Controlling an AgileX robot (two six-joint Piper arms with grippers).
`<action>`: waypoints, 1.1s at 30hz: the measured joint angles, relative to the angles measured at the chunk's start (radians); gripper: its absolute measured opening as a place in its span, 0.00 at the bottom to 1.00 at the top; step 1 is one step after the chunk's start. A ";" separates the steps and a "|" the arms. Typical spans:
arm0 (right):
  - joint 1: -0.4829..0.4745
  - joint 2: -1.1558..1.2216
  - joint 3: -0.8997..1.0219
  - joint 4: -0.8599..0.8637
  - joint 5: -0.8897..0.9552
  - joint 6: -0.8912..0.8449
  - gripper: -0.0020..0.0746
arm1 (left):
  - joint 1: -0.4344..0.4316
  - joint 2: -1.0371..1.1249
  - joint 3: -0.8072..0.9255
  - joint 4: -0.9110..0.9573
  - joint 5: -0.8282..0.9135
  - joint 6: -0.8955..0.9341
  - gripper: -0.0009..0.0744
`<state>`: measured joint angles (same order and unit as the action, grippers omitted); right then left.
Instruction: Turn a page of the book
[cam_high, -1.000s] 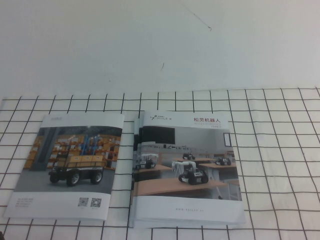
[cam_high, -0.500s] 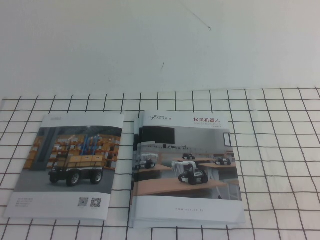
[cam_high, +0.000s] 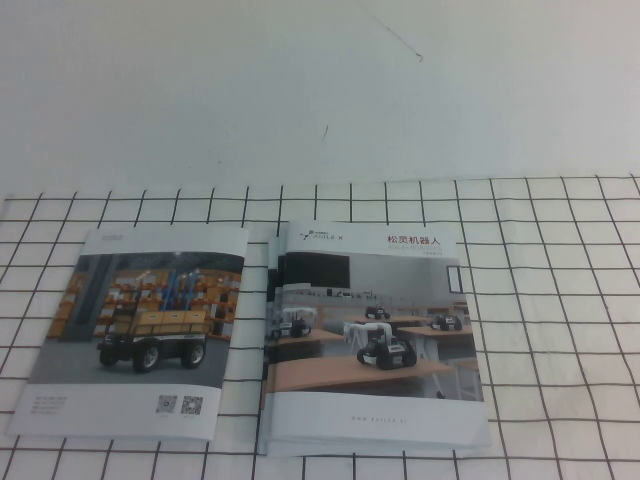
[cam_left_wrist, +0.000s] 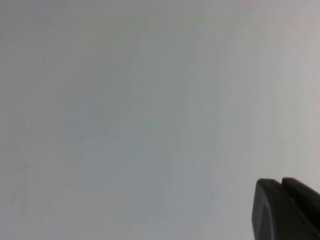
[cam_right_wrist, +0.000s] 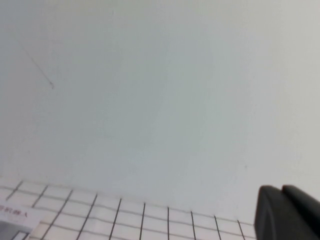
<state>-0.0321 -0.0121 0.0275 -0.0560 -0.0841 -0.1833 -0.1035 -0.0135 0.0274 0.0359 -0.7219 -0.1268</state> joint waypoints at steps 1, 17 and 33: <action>0.000 0.000 0.000 0.000 -0.026 0.014 0.03 | 0.000 0.000 0.000 0.000 -0.039 0.000 0.01; 0.000 0.000 -0.166 0.000 0.101 0.074 0.03 | 0.000 -0.004 -0.014 -0.213 0.005 0.004 0.01; 0.000 0.667 -0.648 0.473 0.850 -0.318 0.03 | 0.000 0.578 -0.519 -0.467 1.034 0.096 0.01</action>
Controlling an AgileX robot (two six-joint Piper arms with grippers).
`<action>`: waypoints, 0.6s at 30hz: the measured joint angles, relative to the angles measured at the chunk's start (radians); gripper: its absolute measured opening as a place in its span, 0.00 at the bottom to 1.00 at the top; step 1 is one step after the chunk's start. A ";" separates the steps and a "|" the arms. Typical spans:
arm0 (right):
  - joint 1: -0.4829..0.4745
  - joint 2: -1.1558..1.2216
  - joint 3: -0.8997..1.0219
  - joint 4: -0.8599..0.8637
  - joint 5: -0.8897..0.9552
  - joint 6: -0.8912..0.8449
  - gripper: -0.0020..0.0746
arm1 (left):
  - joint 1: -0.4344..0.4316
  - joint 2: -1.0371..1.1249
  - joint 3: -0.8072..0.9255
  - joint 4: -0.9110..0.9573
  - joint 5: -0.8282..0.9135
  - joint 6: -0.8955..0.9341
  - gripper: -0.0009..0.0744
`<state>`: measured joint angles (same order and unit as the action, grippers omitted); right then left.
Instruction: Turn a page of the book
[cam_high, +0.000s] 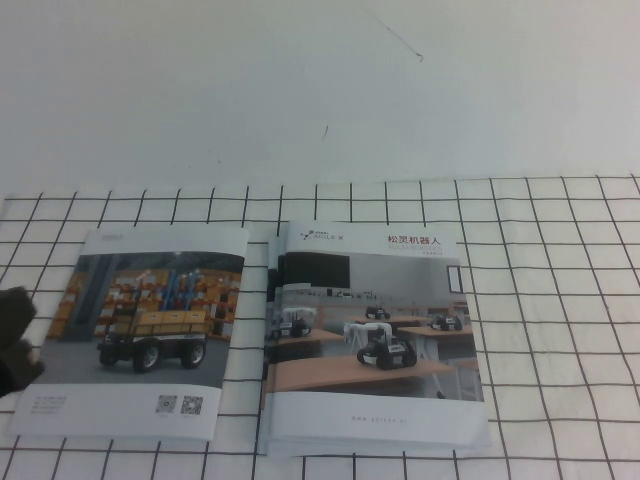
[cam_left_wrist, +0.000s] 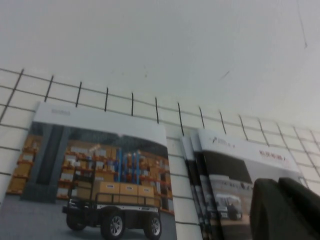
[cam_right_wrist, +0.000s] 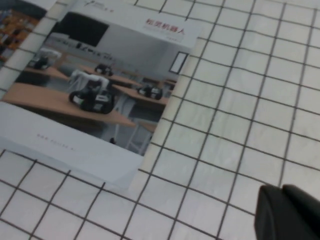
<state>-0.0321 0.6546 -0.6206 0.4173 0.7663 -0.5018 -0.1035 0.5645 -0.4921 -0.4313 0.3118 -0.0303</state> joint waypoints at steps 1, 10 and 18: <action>0.000 0.055 -0.019 0.035 0.005 -0.043 0.03 | 0.000 0.048 -0.020 -0.032 0.004 0.055 0.01; 0.000 0.501 -0.141 0.313 0.053 -0.393 0.03 | 0.000 0.598 -0.232 -0.495 0.120 0.671 0.01; 0.073 0.806 -0.181 0.522 -0.012 -0.604 0.03 | -0.164 0.989 -0.427 -0.711 0.192 0.910 0.01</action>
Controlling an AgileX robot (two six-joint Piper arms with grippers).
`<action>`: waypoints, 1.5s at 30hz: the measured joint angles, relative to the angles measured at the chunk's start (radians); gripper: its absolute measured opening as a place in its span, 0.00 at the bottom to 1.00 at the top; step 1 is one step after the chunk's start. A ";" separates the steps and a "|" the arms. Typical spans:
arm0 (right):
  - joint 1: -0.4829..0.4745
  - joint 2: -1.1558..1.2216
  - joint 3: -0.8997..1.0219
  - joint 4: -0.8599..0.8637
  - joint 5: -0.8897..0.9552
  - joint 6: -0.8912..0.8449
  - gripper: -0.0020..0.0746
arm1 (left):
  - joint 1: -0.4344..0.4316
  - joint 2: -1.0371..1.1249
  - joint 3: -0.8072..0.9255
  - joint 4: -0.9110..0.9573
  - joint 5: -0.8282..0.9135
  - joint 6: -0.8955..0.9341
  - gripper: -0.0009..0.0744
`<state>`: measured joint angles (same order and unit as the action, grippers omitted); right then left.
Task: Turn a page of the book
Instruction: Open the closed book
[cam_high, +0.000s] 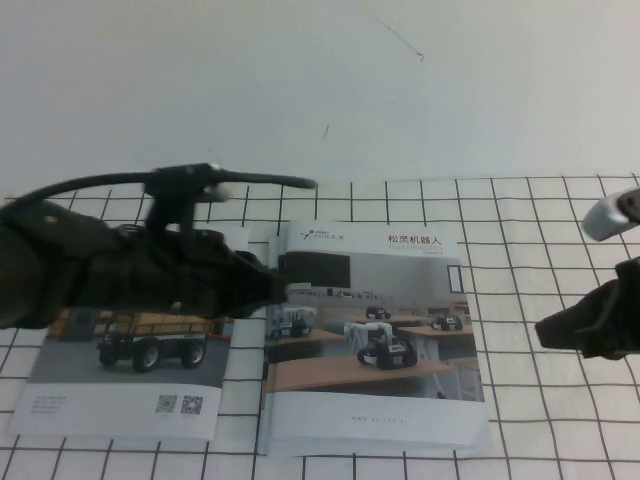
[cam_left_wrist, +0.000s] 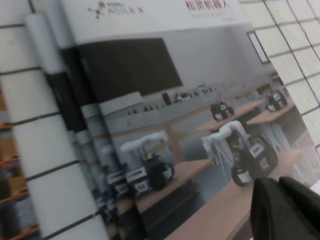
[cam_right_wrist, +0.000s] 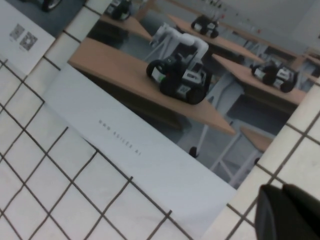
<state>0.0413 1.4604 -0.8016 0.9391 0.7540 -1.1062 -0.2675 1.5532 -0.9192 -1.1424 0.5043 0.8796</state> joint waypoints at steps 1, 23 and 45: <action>0.016 0.028 0.000 0.010 -0.014 -0.009 0.03 | -0.023 0.036 -0.016 -0.002 0.000 0.005 0.01; 0.048 0.262 -0.063 0.171 -0.078 0.032 0.60 | -0.101 0.302 -0.081 0.133 -0.142 -0.161 0.01; 0.071 0.489 -0.190 0.365 -0.033 0.021 0.63 | -0.101 0.305 -0.083 0.146 -0.182 -0.193 0.01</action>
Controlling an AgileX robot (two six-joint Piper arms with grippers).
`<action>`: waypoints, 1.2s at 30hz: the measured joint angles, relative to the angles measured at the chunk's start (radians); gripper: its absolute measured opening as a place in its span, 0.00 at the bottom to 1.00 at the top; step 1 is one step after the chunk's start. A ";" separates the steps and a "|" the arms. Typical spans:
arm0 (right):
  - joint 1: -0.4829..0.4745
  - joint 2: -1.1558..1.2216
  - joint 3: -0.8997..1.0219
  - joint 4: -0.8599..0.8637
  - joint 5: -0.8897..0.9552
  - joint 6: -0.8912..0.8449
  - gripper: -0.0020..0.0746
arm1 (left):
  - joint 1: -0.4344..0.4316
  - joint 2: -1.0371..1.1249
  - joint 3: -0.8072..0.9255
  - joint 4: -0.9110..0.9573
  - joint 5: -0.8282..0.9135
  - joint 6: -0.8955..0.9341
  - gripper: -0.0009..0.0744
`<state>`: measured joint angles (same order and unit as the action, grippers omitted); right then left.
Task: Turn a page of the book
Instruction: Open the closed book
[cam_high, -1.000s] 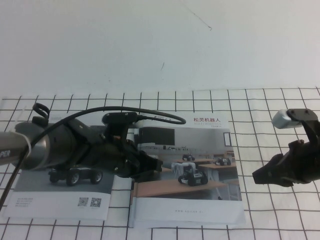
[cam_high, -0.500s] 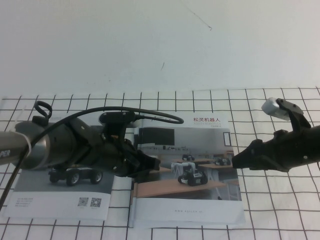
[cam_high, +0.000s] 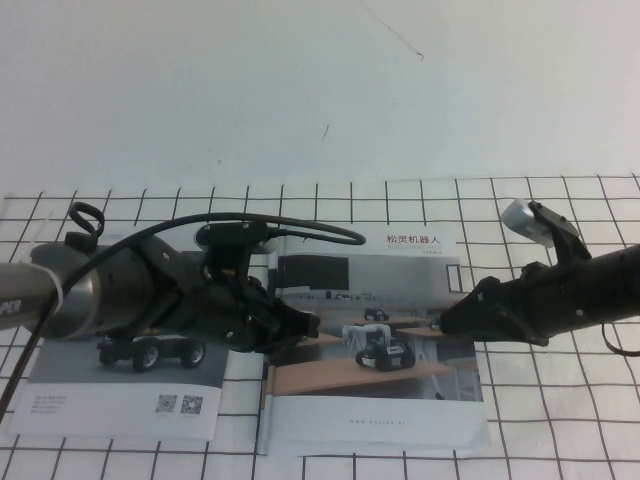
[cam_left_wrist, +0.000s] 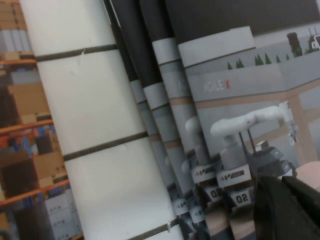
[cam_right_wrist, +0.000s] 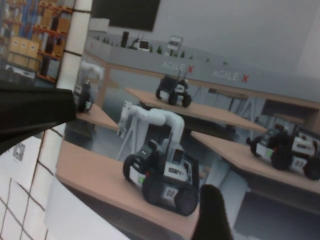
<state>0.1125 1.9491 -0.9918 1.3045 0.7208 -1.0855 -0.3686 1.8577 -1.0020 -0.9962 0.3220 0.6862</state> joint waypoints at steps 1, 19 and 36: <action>0.002 0.007 -0.003 0.000 -0.002 0.000 0.63 | 0.000 0.000 0.000 0.000 0.000 0.000 0.01; 0.004 0.040 -0.005 0.006 0.005 -0.005 0.63 | 0.000 0.000 0.000 0.000 -0.006 -0.004 0.01; -0.002 0.022 -0.005 0.245 0.183 -0.138 0.64 | 0.002 0.000 0.000 0.007 -0.033 -0.002 0.01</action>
<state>0.1109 1.9711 -0.9970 1.5495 0.9041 -1.2235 -0.3668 1.8577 -1.0020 -0.9897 0.2893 0.6844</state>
